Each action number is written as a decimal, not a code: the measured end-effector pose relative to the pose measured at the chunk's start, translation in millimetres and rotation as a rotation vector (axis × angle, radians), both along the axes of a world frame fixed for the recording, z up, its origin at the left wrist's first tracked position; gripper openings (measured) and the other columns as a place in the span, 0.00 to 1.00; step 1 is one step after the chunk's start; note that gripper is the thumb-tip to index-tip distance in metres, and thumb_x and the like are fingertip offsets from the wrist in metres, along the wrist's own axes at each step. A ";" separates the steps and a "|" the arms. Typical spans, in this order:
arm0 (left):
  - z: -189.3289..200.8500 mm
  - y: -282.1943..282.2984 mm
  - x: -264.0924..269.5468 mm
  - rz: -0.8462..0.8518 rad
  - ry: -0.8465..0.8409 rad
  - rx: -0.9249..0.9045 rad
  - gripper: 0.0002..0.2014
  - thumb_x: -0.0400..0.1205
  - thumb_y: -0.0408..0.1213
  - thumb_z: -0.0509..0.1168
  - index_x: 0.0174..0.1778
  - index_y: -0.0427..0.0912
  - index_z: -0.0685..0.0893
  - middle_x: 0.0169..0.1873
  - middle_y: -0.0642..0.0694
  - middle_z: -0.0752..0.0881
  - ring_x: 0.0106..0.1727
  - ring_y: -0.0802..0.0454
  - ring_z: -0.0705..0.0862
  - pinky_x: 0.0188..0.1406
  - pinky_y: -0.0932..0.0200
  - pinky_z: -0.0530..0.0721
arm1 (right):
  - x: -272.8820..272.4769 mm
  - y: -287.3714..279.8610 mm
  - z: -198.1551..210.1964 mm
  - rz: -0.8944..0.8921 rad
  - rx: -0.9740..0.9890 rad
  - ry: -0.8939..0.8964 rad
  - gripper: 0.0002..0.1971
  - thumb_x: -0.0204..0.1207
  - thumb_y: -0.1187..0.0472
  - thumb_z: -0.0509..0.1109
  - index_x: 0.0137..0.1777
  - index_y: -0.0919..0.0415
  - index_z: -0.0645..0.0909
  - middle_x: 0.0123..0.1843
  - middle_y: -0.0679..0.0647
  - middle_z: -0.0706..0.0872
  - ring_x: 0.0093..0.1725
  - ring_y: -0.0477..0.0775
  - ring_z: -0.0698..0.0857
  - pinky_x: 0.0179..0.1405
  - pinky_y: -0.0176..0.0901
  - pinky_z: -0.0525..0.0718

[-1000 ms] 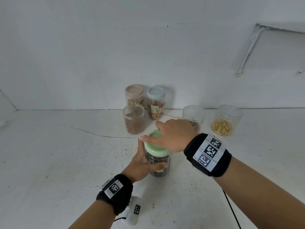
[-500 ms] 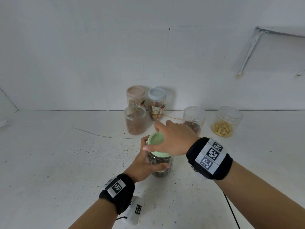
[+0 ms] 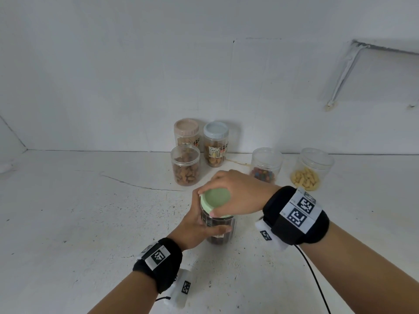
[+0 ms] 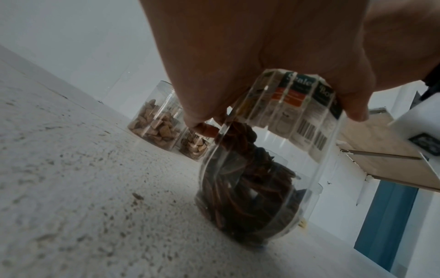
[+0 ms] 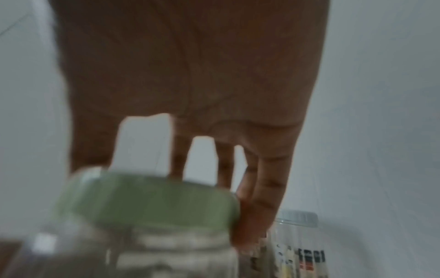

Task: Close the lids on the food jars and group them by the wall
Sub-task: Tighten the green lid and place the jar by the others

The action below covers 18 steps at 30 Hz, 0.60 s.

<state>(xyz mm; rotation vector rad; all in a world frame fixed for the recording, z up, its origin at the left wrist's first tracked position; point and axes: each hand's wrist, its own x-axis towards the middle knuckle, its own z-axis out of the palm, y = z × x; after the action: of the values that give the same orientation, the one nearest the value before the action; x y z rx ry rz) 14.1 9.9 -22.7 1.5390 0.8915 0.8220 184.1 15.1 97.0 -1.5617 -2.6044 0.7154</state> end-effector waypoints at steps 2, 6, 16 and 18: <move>0.8 -0.7 0.8 0.004 -0.009 0.000 0.45 0.72 0.17 0.79 0.71 0.55 0.61 0.67 0.50 0.77 0.59 0.80 0.83 0.55 0.75 0.85 | -5.5 -1.8 -5.0 -0.105 0.120 -0.113 0.32 0.73 0.26 0.70 0.74 0.38 0.76 0.67 0.52 0.78 0.68 0.59 0.79 0.59 0.51 0.75; 3.3 -2.7 0.6 -0.016 -0.007 0.007 0.46 0.73 0.19 0.81 0.77 0.50 0.59 0.71 0.47 0.76 0.65 0.78 0.81 0.61 0.75 0.83 | -11.3 -1.8 -12.6 -0.232 0.324 -0.302 0.42 0.70 0.15 0.55 0.70 0.48 0.73 0.62 0.56 0.84 0.58 0.62 0.85 0.47 0.51 0.72; 0.3 -7.8 2.9 0.046 -0.008 -0.010 0.41 0.75 0.18 0.78 0.74 0.43 0.59 0.62 0.45 0.81 0.56 0.72 0.86 0.53 0.68 0.88 | 12.4 -0.2 -28.3 0.063 0.199 -0.063 0.34 0.75 0.27 0.66 0.81 0.29 0.65 0.70 0.46 0.70 0.65 0.51 0.66 0.66 0.51 0.75; -4.2 -11.6 6.4 0.075 -0.008 0.020 0.40 0.75 0.16 0.77 0.73 0.38 0.59 0.60 0.44 0.81 0.55 0.69 0.87 0.52 0.66 0.88 | 8.2 -7.1 -37.5 0.019 0.343 -0.109 0.33 0.75 0.25 0.62 0.79 0.33 0.68 0.64 0.50 0.72 0.61 0.53 0.69 0.56 0.53 0.81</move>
<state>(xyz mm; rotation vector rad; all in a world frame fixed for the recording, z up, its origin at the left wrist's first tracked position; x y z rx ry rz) 20.5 -1.7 -26.9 1.5260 0.9431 0.8924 192.3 8.1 59.5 -1.5094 -2.6384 0.1716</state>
